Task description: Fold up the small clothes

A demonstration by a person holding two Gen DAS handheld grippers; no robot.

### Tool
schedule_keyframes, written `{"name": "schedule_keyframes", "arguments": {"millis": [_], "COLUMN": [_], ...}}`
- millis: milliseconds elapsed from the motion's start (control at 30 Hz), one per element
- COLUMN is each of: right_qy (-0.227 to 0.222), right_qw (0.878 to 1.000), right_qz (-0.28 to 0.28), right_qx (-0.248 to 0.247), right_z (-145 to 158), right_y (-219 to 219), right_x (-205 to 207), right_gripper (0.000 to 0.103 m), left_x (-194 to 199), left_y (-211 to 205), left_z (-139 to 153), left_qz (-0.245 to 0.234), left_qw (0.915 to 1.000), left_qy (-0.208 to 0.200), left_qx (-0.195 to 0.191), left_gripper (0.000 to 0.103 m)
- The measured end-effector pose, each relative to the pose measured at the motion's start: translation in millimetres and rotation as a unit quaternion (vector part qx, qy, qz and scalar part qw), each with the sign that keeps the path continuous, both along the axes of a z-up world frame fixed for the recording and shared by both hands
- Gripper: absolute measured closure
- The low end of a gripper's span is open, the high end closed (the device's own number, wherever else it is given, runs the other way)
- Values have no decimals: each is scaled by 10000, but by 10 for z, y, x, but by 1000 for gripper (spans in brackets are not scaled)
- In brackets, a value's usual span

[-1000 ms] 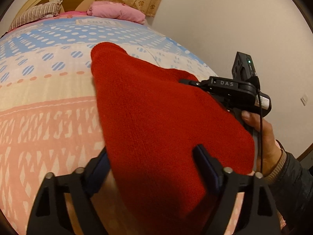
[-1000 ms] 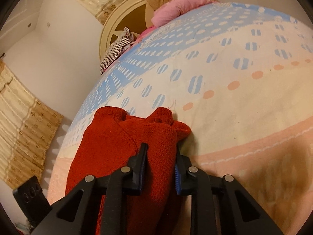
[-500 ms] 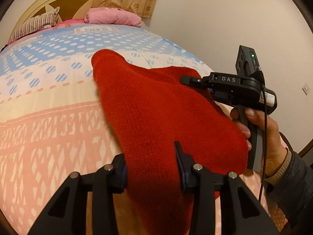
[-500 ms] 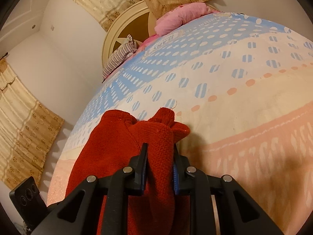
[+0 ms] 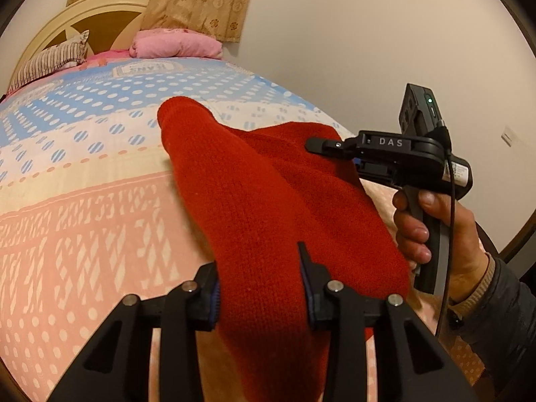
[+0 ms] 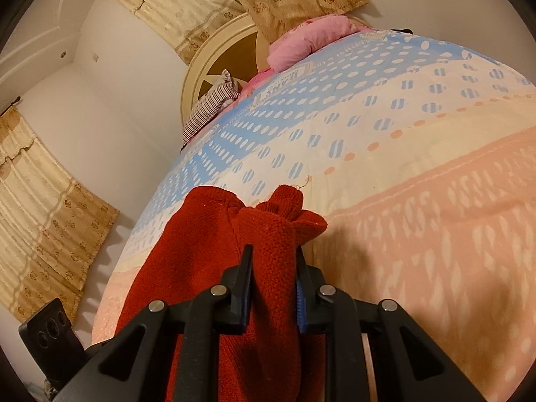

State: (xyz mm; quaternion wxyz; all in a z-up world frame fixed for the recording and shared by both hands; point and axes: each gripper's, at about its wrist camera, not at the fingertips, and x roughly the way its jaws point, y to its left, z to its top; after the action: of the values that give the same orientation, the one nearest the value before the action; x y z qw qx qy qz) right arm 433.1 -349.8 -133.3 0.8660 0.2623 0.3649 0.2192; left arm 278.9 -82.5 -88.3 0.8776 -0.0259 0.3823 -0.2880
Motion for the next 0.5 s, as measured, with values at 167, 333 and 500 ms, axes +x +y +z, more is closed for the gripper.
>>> {"name": "schedule_keyframes", "arguments": {"millis": [167,333,500], "right_qy": [-115,-176,-212], "right_qw": [9999,9997,9996], "right_qz": [-50,-112,-145], "right_qx": [31,98,99], "right_z": [110,188,292], "right_y": [-76,-158,-253], "right_x": [-236,-414,-597], "right_gripper": [83,83,83], "left_x": [-141,-266,-371], "left_y": [-20,-77,-120], "left_z": [110,196,269], "left_qz": [-78,-173,-287], "left_qw": [9998,9995,9987], "left_qy": [-106,-205,-238], "left_qx": [-123,-186,-342], "left_gripper": [66,66,66]}}
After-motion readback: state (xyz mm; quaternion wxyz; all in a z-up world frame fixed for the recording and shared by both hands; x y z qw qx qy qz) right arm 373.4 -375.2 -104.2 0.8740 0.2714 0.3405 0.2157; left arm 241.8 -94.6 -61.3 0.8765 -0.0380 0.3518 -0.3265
